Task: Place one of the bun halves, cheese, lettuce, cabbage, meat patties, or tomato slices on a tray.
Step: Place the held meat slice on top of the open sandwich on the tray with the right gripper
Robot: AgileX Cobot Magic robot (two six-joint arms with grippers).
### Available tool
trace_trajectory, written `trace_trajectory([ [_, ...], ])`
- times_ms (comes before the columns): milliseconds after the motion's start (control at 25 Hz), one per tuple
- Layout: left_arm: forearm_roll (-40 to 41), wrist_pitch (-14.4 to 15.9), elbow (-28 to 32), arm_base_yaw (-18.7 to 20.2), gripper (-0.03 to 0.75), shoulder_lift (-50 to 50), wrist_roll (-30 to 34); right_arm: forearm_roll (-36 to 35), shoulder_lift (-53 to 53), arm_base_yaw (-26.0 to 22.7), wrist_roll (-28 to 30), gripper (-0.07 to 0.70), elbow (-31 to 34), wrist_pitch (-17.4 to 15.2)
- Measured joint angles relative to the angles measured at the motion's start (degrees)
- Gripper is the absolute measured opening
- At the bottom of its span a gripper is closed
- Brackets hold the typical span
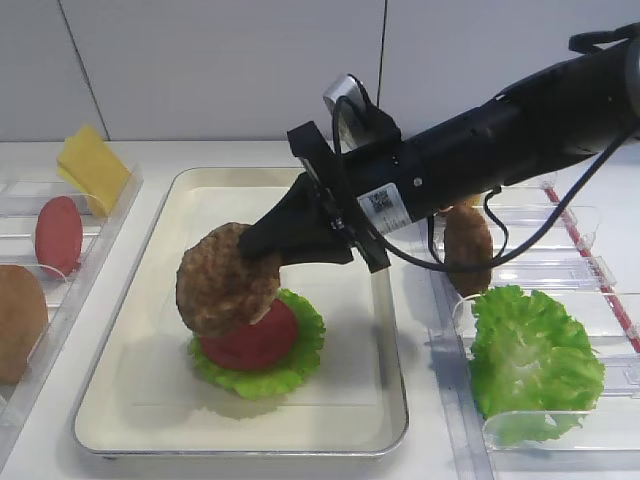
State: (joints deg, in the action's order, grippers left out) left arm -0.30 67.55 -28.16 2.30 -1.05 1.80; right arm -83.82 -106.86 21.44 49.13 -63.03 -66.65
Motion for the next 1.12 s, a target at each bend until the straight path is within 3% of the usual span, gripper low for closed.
trace_trajectory([
  [720,0.00,0.00,0.00,0.00,0.440,0.00,0.00,-1.50,-3.91,0.00,1.74,0.140,0.22,1.32],
  [1120,0.00,0.00,0.00,0.00,0.440,0.00,0.00,2.08,-4.58,0.00,0.70,0.140,0.22,3.54],
])
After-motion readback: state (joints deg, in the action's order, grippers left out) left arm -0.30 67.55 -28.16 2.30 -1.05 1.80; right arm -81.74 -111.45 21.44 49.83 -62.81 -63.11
